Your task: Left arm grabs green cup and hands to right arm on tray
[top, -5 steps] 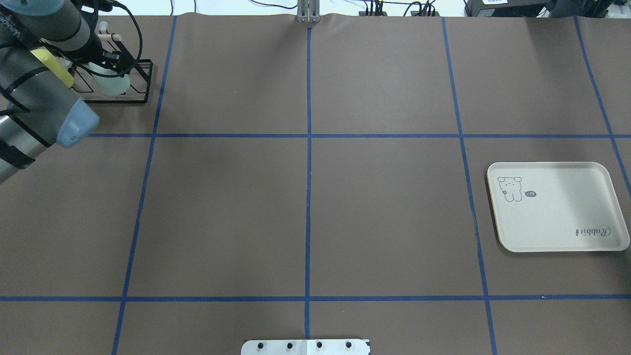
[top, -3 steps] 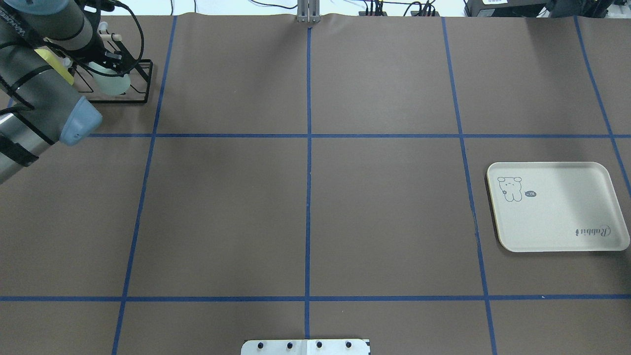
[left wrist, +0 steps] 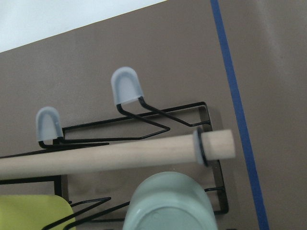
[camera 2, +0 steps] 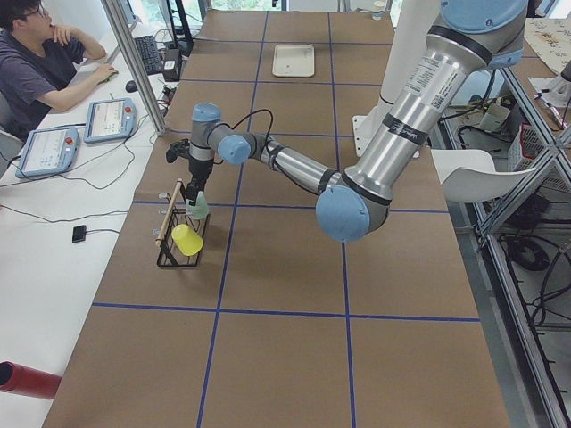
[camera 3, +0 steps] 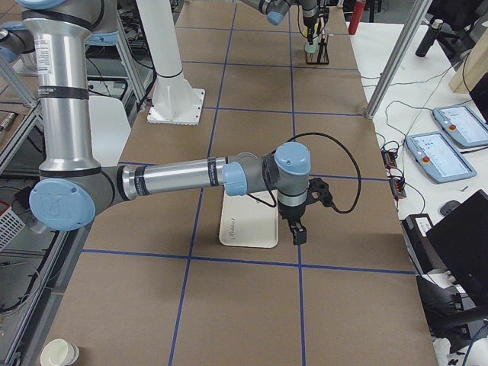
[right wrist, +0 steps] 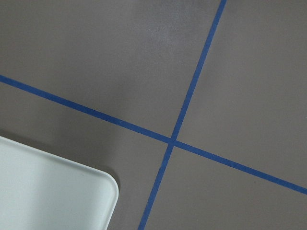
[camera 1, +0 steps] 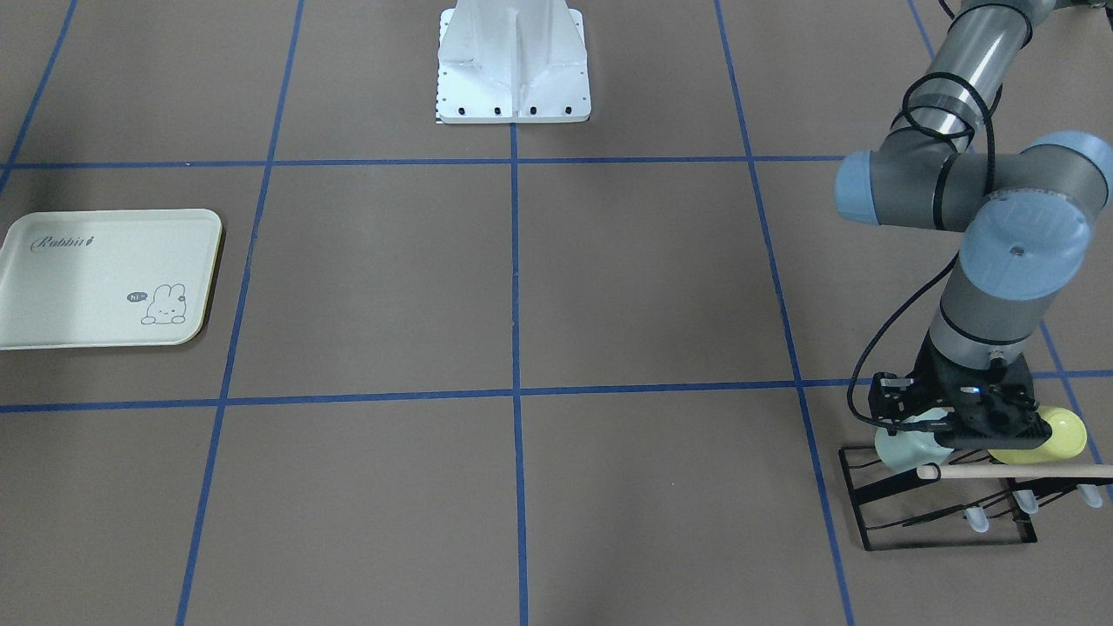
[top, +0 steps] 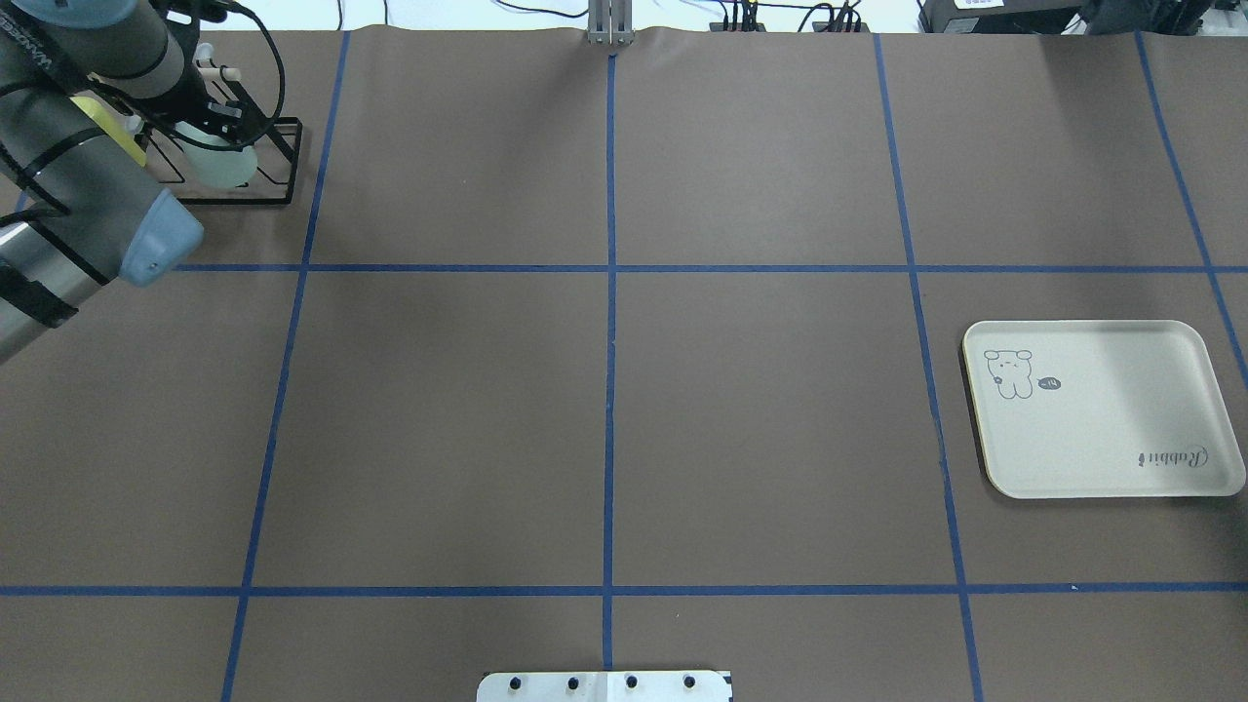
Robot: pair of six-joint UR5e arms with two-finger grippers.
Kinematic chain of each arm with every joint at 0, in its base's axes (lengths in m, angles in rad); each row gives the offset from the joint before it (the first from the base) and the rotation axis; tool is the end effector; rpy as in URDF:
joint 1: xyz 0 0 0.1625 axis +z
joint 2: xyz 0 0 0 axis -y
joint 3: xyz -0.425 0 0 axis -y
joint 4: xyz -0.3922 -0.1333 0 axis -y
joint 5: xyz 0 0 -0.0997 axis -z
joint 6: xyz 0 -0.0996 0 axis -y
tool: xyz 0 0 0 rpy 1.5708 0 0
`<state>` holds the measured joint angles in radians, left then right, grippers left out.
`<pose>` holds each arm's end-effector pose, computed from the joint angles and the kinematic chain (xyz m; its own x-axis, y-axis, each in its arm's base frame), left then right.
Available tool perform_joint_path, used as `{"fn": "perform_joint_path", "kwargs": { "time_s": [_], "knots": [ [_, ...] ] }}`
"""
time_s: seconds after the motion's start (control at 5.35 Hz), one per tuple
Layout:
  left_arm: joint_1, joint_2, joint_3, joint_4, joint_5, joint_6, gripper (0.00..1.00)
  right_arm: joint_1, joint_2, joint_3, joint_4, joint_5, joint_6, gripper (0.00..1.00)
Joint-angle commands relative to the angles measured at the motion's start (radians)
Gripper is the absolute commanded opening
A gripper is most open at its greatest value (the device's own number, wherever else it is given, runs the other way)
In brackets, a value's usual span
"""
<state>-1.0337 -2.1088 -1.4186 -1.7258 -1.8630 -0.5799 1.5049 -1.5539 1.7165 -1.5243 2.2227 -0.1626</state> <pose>0.2763 -0.6685 0.4103 0.8651 0.1128 -0.4887 0.0423 0.9544 0.2954 0.0393 -0.5119 0.5807 0.7641 -0.3337 0.5521 0.1906 0.9344 0.3009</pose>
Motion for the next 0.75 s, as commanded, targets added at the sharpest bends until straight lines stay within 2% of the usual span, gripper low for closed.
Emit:
{"fn": "perform_joint_path", "kwargs": {
  "time_s": [0.0,0.19,0.37,0.56],
  "knots": [
    [0.000,0.000,0.001,0.000,-0.001,0.000,0.70,0.000,0.000,0.000,0.000,0.000,0.000,1.00],
    [0.000,0.000,0.000,0.000,-0.001,0.000,0.33,0.000,0.000,0.000,0.001,0.000,0.000,1.00],
    [-0.002,0.001,-0.009,0.002,-0.002,0.033,0.03,0.000,0.000,0.001,0.000,0.000,0.000,1.00],
    [-0.008,0.000,-0.022,0.012,-0.002,0.066,0.02,0.000,0.000,0.002,0.001,0.000,0.000,1.00]
  ]
}}
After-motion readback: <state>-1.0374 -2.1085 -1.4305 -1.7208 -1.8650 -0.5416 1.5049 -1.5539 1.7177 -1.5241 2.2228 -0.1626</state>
